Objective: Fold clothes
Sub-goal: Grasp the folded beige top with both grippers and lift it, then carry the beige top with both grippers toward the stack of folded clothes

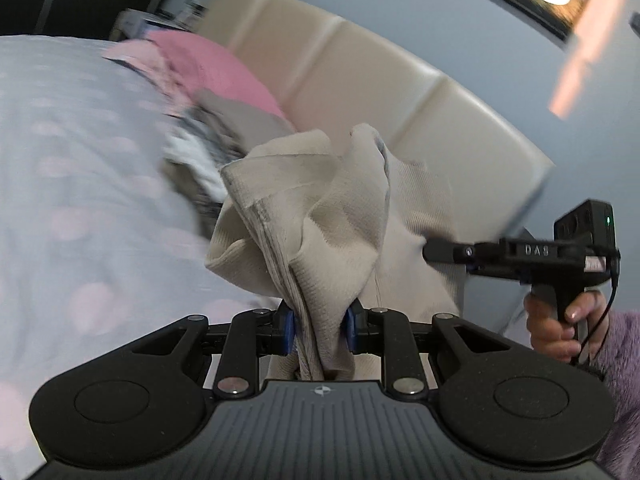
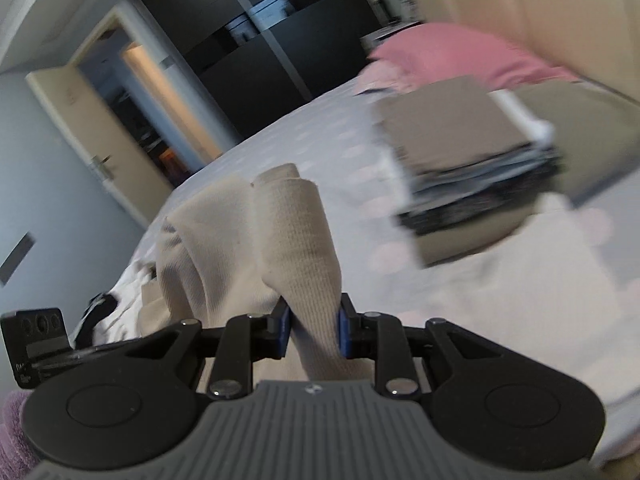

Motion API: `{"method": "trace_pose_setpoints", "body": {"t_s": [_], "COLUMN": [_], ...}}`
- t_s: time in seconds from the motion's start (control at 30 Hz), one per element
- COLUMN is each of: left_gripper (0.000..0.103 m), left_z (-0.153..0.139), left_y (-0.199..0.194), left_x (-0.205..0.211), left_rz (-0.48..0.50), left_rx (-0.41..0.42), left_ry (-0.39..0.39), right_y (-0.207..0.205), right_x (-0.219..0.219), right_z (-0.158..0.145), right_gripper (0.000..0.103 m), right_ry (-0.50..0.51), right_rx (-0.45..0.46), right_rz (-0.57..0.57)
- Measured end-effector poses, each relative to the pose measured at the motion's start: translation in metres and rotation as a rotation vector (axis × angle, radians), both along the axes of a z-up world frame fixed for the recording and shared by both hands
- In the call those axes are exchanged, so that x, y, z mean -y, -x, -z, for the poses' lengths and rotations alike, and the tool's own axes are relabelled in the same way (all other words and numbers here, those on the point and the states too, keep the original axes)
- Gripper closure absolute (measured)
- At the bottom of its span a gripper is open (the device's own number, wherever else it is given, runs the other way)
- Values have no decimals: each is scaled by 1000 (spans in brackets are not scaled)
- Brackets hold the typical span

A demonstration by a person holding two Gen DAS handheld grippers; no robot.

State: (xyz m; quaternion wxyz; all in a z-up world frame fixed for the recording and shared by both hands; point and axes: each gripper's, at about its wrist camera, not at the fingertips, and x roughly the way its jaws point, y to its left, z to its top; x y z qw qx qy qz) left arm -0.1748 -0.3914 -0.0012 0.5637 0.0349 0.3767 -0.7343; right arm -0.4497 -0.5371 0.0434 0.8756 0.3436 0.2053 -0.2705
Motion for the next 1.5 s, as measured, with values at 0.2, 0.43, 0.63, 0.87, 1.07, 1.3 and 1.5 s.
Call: {"method": "trace_pose_setpoints", "body": {"t_s": [0.2, 0.43, 0.63, 0.87, 1.07, 1.3, 1.5], "left_gripper": [82, 82, 83, 82, 77, 74, 74], "left_z": [31, 67, 89, 120, 132, 90, 70], "left_y": [48, 84, 78, 63, 59, 54, 74], "left_x": [66, 116, 160, 199, 214, 179, 203], "left_rz": [103, 162, 170, 144, 130, 83, 134], "left_rx": [-41, -80, -40, -14, 32, 191, 256], "left_ry": [-30, -101, -137, -203, -273, -157, -87], "right_y": [55, 73, 64, 31, 24, 44, 38], "right_x": [48, 100, 144, 186, 197, 181, 156], "right_z": [-3, 17, 45, 89, 120, 97, 93], "right_gripper": [77, 77, 77, 76, 67, 65, 65], "right_ry": [34, 15, -2, -21, -30, 7, 52], "right_rx": [-120, -272, -337, -376, -410, -366, -388], "right_rz": [77, 123, 123, 141, 283, 360, 309]}}
